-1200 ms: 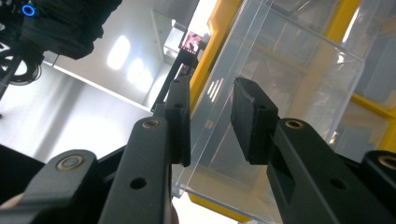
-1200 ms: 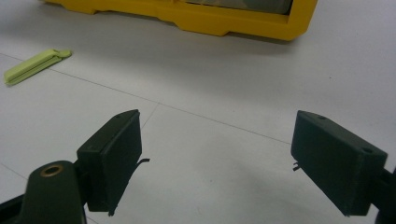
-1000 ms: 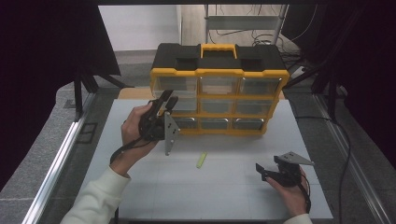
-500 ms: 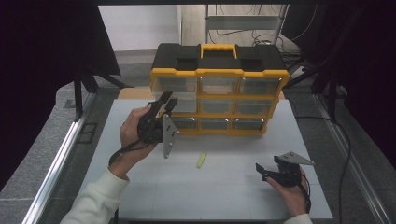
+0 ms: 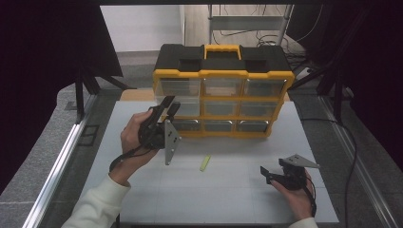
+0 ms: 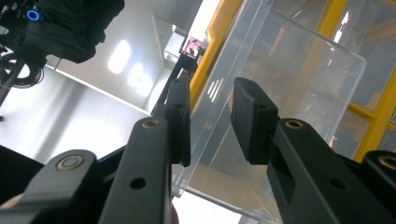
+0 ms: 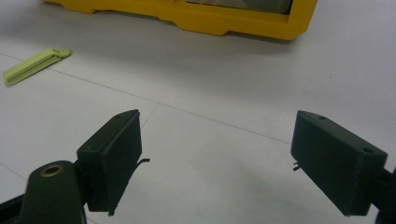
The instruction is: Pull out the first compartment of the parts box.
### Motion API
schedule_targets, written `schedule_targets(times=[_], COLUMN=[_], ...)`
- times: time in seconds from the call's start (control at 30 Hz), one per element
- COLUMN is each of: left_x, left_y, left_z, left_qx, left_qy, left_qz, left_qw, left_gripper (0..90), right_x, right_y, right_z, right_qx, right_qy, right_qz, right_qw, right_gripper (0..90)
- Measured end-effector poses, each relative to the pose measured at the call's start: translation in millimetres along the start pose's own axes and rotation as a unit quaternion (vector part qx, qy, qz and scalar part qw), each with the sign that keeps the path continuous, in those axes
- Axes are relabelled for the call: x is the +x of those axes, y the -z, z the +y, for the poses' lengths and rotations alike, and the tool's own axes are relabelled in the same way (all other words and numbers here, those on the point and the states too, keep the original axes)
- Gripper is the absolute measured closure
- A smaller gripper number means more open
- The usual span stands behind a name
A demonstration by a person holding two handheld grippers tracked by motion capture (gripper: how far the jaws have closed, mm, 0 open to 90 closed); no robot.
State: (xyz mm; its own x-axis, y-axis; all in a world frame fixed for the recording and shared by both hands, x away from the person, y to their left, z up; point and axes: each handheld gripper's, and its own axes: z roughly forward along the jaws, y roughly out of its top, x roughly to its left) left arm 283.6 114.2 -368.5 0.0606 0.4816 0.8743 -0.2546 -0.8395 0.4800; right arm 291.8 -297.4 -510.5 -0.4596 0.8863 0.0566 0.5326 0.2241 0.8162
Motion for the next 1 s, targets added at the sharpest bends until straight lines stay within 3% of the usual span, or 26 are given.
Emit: schedule_targets(times=[1.0], left_x=[-1.2], left_y=[10.3], left_z=[2.3], left_qx=[-0.004], left_qy=[0.002], left_qz=[0.002], left_qw=[1.0], left_gripper=[68.5], right_x=[0.1], right_y=[0.6], right_z=[0.1], right_qx=[-0.001], right_qy=[-0.002], right_qz=[-0.001], right_qw=[1.0], right_gripper=[16.5])
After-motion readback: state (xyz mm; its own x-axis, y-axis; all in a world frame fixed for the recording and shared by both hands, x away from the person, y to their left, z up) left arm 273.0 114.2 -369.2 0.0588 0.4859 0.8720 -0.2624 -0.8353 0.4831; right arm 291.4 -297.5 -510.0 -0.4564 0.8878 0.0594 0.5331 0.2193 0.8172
